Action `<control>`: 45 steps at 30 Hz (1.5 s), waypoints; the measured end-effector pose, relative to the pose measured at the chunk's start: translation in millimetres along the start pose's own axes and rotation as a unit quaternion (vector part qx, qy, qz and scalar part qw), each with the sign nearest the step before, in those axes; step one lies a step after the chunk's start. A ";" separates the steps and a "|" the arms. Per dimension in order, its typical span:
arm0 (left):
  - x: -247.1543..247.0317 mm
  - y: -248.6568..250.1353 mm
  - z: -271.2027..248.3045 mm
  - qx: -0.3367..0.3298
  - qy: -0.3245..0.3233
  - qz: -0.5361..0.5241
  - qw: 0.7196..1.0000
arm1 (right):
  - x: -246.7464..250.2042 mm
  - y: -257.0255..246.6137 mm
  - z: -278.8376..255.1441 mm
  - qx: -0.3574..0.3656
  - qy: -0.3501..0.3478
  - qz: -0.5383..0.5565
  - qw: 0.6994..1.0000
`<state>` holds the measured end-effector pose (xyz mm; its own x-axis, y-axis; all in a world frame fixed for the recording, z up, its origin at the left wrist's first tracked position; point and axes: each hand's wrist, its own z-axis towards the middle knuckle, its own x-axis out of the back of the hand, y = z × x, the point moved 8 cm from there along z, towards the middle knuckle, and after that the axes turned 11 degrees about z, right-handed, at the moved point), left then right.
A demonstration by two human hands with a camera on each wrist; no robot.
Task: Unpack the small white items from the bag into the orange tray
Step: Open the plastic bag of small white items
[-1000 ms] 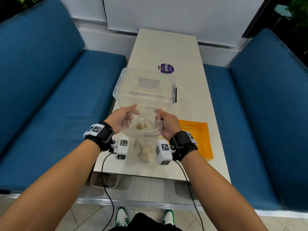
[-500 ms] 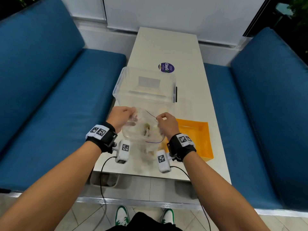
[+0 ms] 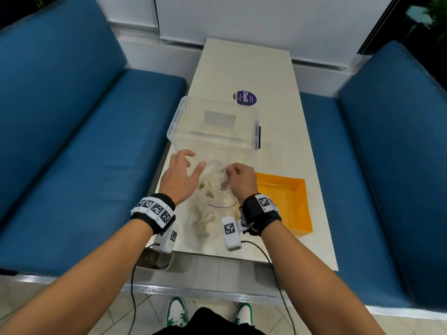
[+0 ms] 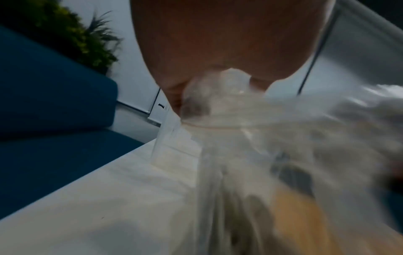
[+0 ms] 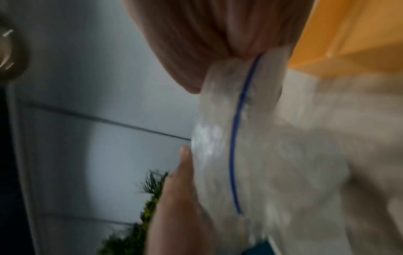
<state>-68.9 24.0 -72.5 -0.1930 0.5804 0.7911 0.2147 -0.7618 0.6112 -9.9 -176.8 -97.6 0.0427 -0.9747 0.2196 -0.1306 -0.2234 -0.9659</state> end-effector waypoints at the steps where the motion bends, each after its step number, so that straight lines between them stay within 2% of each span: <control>1: -0.1 0.3 -4.5 -0.029 0.019 0.024 0.999 | -2.2 2.9 -0.6 -0.024 0.006 0.040 0.999; 3: 0.5 -0.2 -10.4 -0.069 0.066 0.095 0.991 | -6.7 10.5 -1.1 -0.067 0.015 0.133 0.989; 4: -0.9 -4.6 -9.6 -0.057 0.071 0.119 0.989 | -7.7 11.9 -1.1 -0.076 0.017 0.162 0.984; 6: -8.3 -19.0 -3.0 0.021 0.020 0.079 0.996 | -8.7 13.9 -1.1 -0.058 0.014 0.137 0.989; 8: -17.0 -32.0 1.7 0.129 -0.043 -0.048 0.990 | -11.4 15.4 -4.7 -0.036 -0.002 0.074 0.997; 10: -25.6 -33.4 1.1 0.227 -0.089 -0.214 0.946 | -16.4 15.4 -11.9 -0.040 -0.026 0.036 0.998; 13: -32.5 -19.0 -2.7 0.309 -0.121 -0.394 0.857 | -19.5 14.2 -20.0 -0.048 -0.056 0.037 0.997; 15: -32.4 -15.8 -1.7 0.334 -0.113 -0.420 0.836 | -21.2 14.6 -23.0 -0.045 -0.068 0.032 0.996; 17: -31.0 -19.5 -0.3 0.345 -0.110 -0.405 0.840 | -22.1 16.6 -23.8 -0.047 -0.074 0.028 0.996; 19: -32.7 -25.1 0.8 0.341 -0.123 -0.381 0.850 | -20.7 22.1 -24.2 -0.079 -0.069 0.061 0.993; 21: -29.9 -30.9 2.6 0.328 -0.123 -0.320 0.880 | -18.9 26.5 -27.2 -0.127 -0.076 0.113 0.983; 22: -26.8 -31.2 3.2 0.313 -0.120 -0.282 0.899 | -19.5 25.5 -27.7 -0.127 -0.091 0.110 0.982; 25: -27.0 -21.2 8.7 0.263 -0.134 -0.210 0.932 | -27.9 3.7 -32.2 -0.018 -0.146 -0.035 0.989; 27: -30.4 -9.9 11.1 0.218 -0.155 -0.192 0.944 | -32.7 -7.2 -31.8 0.056 -0.127 -0.084 0.987; 29: -32.5 -1.4 12.1 0.159 -0.151 -0.188 0.957 | -32.0 -7.8 -27.1 0.071 -0.094 -0.082 0.990; 31: -30.6 -5.6 6.7 0.128 -0.119 -0.136 0.975 | -24.1 -0.1 -21.7 0.042 -0.048 -0.070 0.996; 33: -27.2 -20.3 -3.7 0.128 -0.080 -0.041 0.988 | -13.3 12.1 -17.7 -0.010 -0.002 -0.032 0.999; 35: -22.4 -29.5 -12.9 0.139 -0.057 0.017 0.989 | -5.9 22.7 -16.5 -0.055 0.027 0.011 0.998; 37: -17.4 -36.5 -16.3 0.164 -0.062 0.004 0.984 | -1.0 26.1 -17.3 -0.073 0.037 0.036 0.996; 38: -17.3 -42.9 -15.9 0.191 -0.068 -0.059 0.977 | 1.8 27.3 -17.1 -0.074 0.042 0.039 0.996; 39: -18.4 -48.9 -15.2 0.226 -0.077 -0.153 0.959 | 4.7 27.6 -17.0 -0.068 0.045 0.033 0.996; 42: -25.8 -48.9 -12.1 0.300 -0.144 -0.378 0.864 | 4.5 28.4 -17.0 -0.050 0.014 -0.013 0.999; 45: -36.7 -43.4 -15.2 0.380 -0.213 -0.487 0.757 | -4.2 31.2 -19.0 -0.040 -0.022 -0.050 0.998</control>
<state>-85.7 31.4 -128.4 -0.3232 0.9237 -0.2055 0.6897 0.3786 0.6173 -33.0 -179.9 -126.1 0.1034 -0.9460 0.3071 -0.2014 -0.3223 -0.9250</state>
